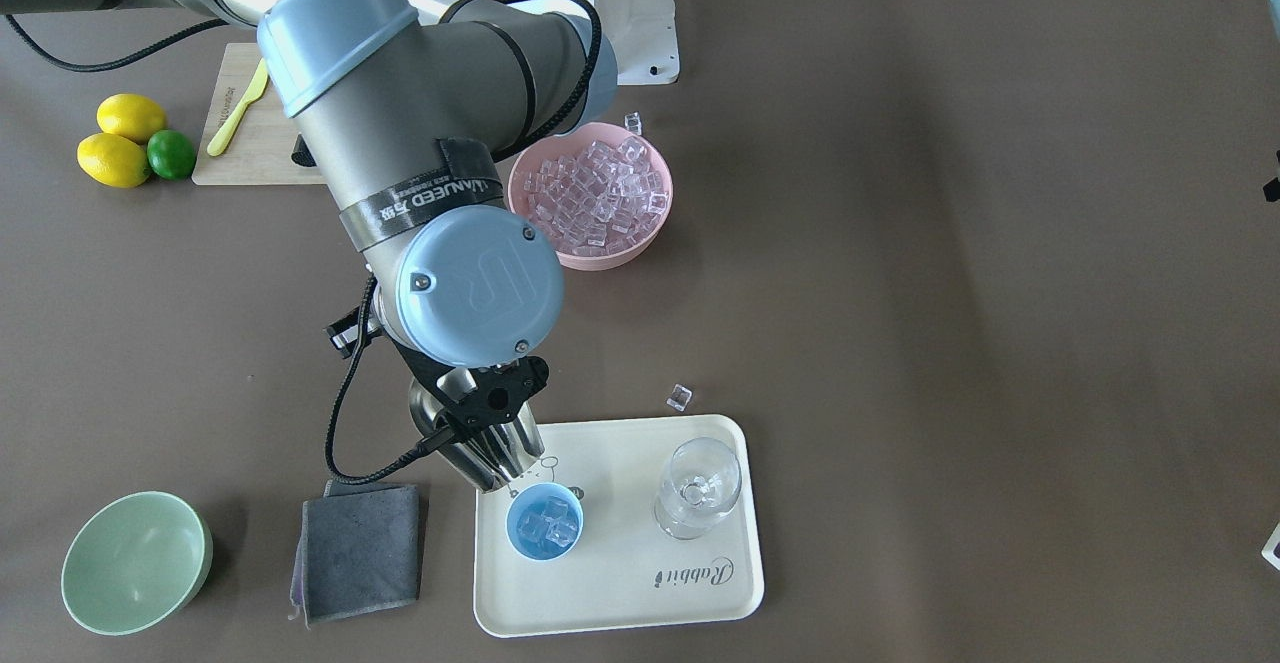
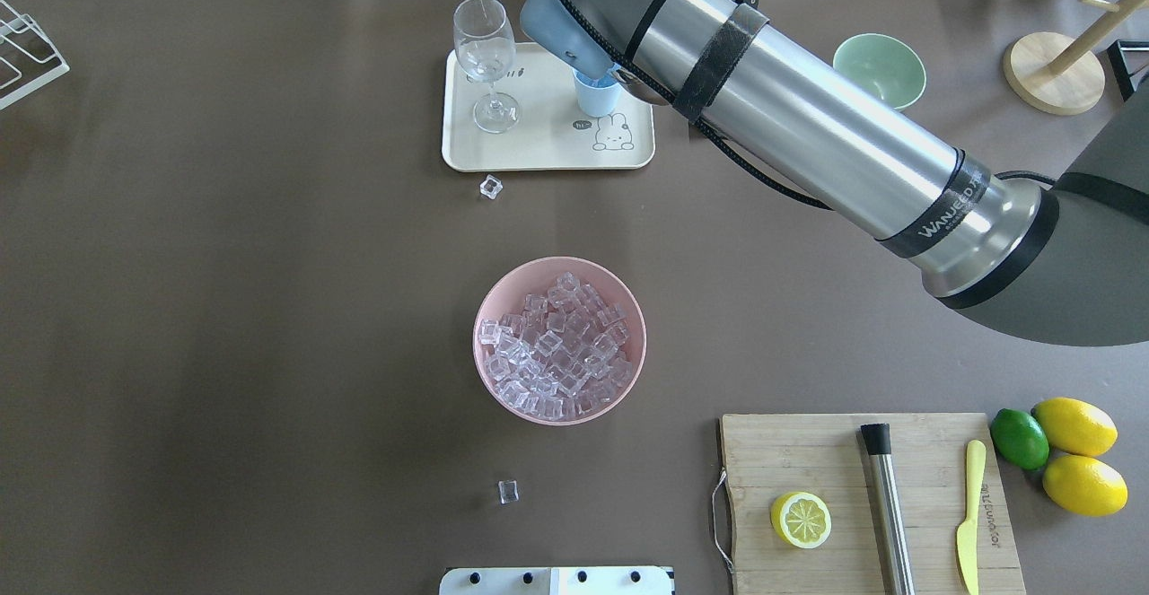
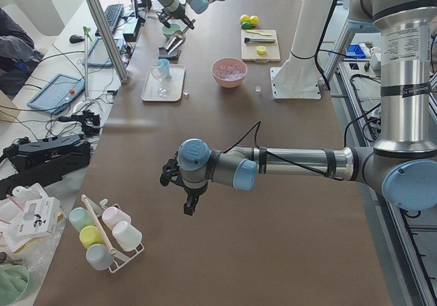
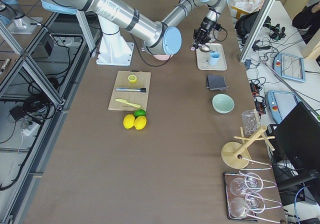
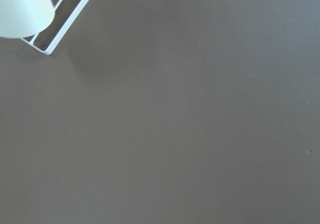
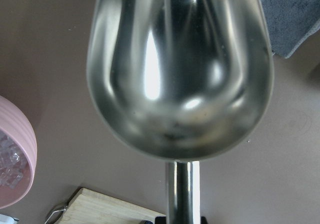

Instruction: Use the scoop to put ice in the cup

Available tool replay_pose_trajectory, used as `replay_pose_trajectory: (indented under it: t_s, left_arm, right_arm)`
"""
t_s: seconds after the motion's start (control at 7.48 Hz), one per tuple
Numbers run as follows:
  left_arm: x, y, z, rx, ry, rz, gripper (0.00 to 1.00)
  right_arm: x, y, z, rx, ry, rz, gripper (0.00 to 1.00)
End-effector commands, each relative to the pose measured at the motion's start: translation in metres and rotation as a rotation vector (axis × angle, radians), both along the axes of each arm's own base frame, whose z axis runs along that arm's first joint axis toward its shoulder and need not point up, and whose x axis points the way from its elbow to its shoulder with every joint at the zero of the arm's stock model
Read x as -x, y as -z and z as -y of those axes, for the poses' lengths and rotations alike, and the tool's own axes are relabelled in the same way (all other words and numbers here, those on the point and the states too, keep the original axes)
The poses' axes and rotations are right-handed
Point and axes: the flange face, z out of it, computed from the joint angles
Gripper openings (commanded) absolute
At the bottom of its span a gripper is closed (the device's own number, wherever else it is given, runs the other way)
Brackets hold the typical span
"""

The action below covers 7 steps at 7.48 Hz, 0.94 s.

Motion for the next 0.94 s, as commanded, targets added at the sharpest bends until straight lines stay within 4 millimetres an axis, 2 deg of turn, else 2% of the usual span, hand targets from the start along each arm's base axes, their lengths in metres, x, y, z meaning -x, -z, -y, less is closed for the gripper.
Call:
replay_pose_trajectory:
  t_s: [0.0, 0.13, 0.27, 0.4, 0.53, 0.67, 0.8]
  left_arm:
    - [0.022, -0.027, -0.009, 0.11, 0.047, 0.007, 0.98]
    - [0.023, -0.038, -0.012, 0.148, 0.051, 0.013, 0.98]
    - [0.027, -0.041, -0.014, 0.156, 0.058, 0.011, 0.98]
    - [0.027, -0.043, -0.014, 0.164, 0.06, 0.012, 0.98]
    - [0.028, -0.047, -0.016, 0.195, 0.064, 0.013, 0.98]
    - [0.039, -0.049, -0.019, 0.266, 0.13, 0.002, 0.98]
    - [0.041, -0.049, -0.02, 0.281, 0.149, 0.001, 0.98]
  right_arm:
    - [-0.017, -0.007, -0.009, -0.03, -0.011, 0.023, 0.0]
    - [-0.037, -0.019, -0.013, -0.045, -0.033, 0.03, 0.0]
    - [-0.072, -0.032, -0.014, -0.075, -0.068, 0.043, 0.0]
    - [-0.088, -0.039, -0.028, -0.092, -0.085, 0.055, 0.0]
    - [-0.107, -0.055, -0.047, -0.099, -0.139, 0.048, 0.0]
    - [-0.13, -0.079, -0.076, -0.123, -0.199, 0.029, 0.0]
    - [-0.155, -0.108, -0.11, -0.128, -0.236, 0.032, 0.0]
